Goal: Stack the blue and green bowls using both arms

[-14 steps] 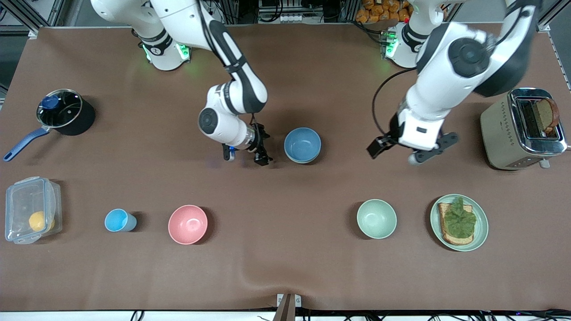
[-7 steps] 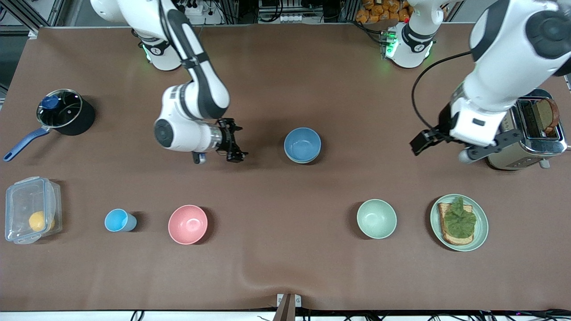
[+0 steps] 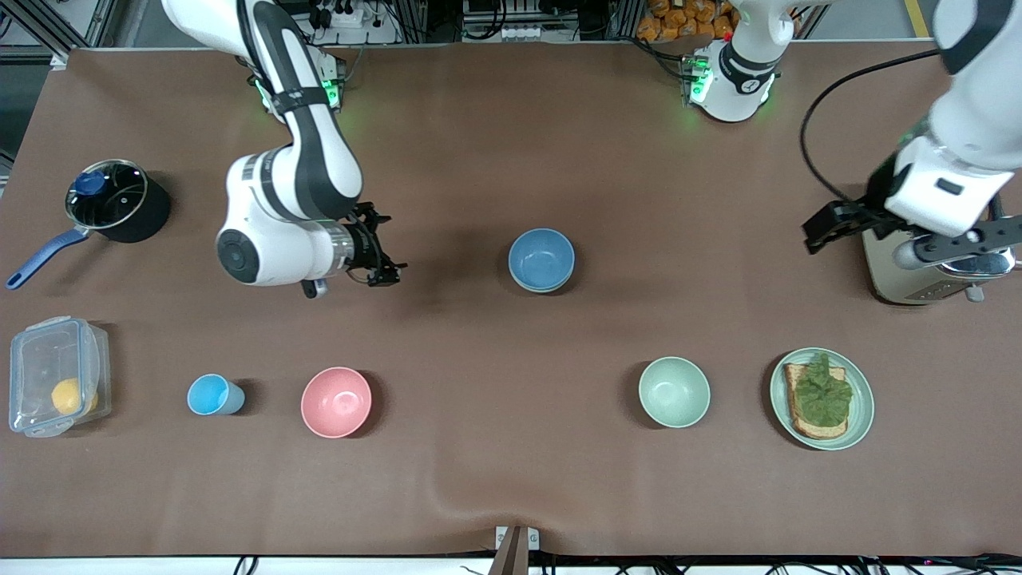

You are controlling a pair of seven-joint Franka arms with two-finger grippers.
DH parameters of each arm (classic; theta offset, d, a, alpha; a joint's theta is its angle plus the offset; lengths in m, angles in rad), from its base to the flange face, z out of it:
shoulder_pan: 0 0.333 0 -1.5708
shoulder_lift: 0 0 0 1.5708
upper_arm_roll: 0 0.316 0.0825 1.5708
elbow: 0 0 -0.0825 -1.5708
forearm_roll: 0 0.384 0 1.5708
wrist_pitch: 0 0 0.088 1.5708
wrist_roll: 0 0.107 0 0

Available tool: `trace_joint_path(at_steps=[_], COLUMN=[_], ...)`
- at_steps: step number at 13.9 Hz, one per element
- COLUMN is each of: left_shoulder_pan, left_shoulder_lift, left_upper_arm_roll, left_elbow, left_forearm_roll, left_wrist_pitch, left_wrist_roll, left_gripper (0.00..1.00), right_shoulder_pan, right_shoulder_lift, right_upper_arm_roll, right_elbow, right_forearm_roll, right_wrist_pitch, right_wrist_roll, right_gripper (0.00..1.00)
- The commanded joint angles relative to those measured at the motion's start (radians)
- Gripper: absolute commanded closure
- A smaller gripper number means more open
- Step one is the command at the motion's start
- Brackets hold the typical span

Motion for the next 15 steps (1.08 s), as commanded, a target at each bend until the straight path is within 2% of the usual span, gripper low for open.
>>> trace_joint_path(at_steps=[1, 3, 6, 9, 12, 14, 15], left_shoulder_pan=[-0.04, -0.043, -0.043, -0.044, -0.044, -0.043, -0.043], left_shoulder_lift=[-0.02, -0.023, -0.032, -0.04, -0.043, -0.053, -0.056], left_upper_arm_roll=[0.066, 0.07, 0.07, 0.07, 0.068, 0.068, 0.068], left_elbow=[0.023, 0.04, 0.04, 0.04, 0.041, 0.038, 0.038], left_forearm_roll=[-0.025, -0.015, -0.022, -0.025, -0.025, -0.027, -0.027], left_wrist_pitch=[-0.041, -0.087, -0.09, -0.09, -0.09, -0.093, -0.102], left_wrist_roll=[0.098, 0.112, 0.118, 0.116, 0.116, 0.118, 0.12], left_gripper=[0.0, 0.0, 0.0, 0.0, 0.0, 0.0, 0.0], right_shoulder_pan=[-0.082, -0.171, -0.289, -0.488, -0.663, -0.717, -0.74], right_shoulder_lift=[-0.007, -0.01, -0.048, -0.087, -0.09, -0.09, -0.095], right_upper_arm_roll=[-0.035, -0.029, -0.011, 0.104, 0.25, 0.346, 0.395], right_elbow=[0.05, 0.085, 0.11, 0.135, 0.182, 0.243, 0.254], right_forearm_roll=[-0.052, -0.075, -0.181, -0.284, -0.322, -0.452, -0.488], right_wrist_pitch=[-0.16, -0.222, -0.251, -0.251, -0.25, -0.244, -0.237], right_wrist_roll=[-0.159, -0.248, -0.386, -0.613, -0.634, -0.649, -0.689], right_gripper=[0.0, 0.0, 0.0, 0.0, 0.0, 0.0, 0.0])
